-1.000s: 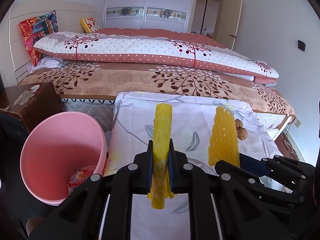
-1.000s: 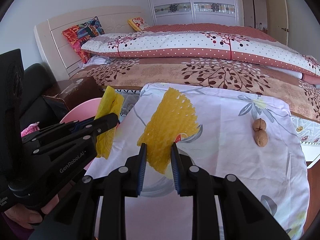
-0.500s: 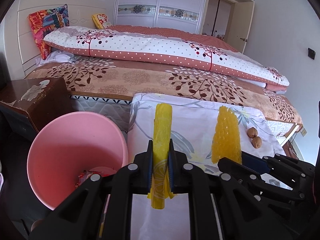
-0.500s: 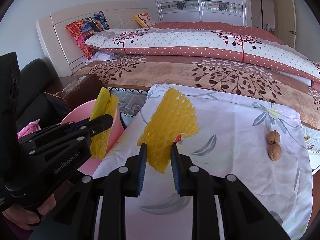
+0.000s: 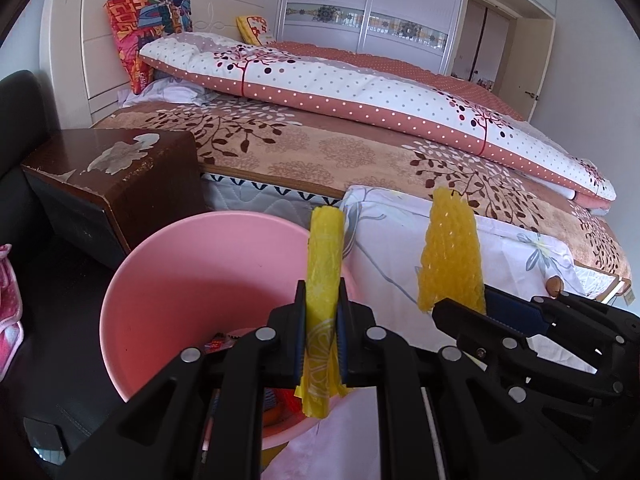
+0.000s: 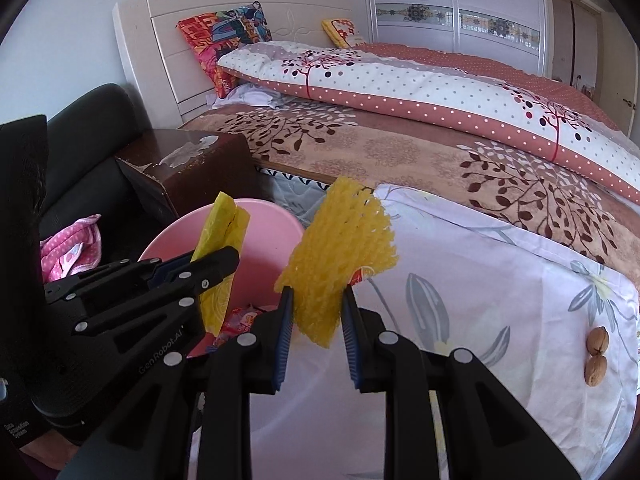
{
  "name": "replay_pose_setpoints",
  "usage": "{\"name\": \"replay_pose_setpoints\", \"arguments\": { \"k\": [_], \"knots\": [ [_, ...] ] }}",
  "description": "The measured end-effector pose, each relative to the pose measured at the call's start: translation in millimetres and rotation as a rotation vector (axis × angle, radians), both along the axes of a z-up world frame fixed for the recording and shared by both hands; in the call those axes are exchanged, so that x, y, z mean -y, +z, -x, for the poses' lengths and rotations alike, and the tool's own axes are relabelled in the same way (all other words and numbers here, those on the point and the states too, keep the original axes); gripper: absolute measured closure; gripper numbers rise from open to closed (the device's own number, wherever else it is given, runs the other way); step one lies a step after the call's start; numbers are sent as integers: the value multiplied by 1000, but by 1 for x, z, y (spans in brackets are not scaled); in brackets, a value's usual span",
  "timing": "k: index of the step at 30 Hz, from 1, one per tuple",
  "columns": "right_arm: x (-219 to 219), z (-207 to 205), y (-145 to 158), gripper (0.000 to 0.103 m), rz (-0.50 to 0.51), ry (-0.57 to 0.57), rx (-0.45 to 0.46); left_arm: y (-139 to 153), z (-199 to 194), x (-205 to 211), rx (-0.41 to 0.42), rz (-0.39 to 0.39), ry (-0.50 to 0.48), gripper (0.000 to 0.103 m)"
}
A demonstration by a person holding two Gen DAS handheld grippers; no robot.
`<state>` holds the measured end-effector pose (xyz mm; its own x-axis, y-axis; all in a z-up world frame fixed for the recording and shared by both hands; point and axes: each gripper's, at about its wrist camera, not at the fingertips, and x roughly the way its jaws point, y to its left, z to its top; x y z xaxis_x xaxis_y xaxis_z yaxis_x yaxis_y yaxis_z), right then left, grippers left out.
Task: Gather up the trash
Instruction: 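Lower both grippers over the pink bin and open them to drop the items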
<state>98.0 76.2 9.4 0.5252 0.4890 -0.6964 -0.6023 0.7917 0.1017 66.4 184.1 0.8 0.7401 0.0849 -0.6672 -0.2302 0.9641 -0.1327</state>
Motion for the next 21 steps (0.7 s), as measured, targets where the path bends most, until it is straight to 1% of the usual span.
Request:
{"name": "replay_pose_setpoints", "arguments": {
  "k": [5,11,12,13,16,21],
  "knots": [
    [-22,-4,-4,80,22,29,-6,-6,-2,-18,-20,3,42,92],
    [-45,-5,-10,80,57,68,1,-13,-2,-37,-51,-14,95,90],
    [-49,-6,-11,80,62,73,-1,-14,-2,-40,-58,-18,103,89],
    [-52,-6,-13,80,65,79,-4,-16,-1,-43,-65,-20,110,85],
    [-60,-6,-18,80,79,93,-12,-20,0,-51,-83,-22,131,79],
    [-69,-5,-25,80,99,117,-24,-27,4,-59,-104,-22,154,78]
  ]
}}
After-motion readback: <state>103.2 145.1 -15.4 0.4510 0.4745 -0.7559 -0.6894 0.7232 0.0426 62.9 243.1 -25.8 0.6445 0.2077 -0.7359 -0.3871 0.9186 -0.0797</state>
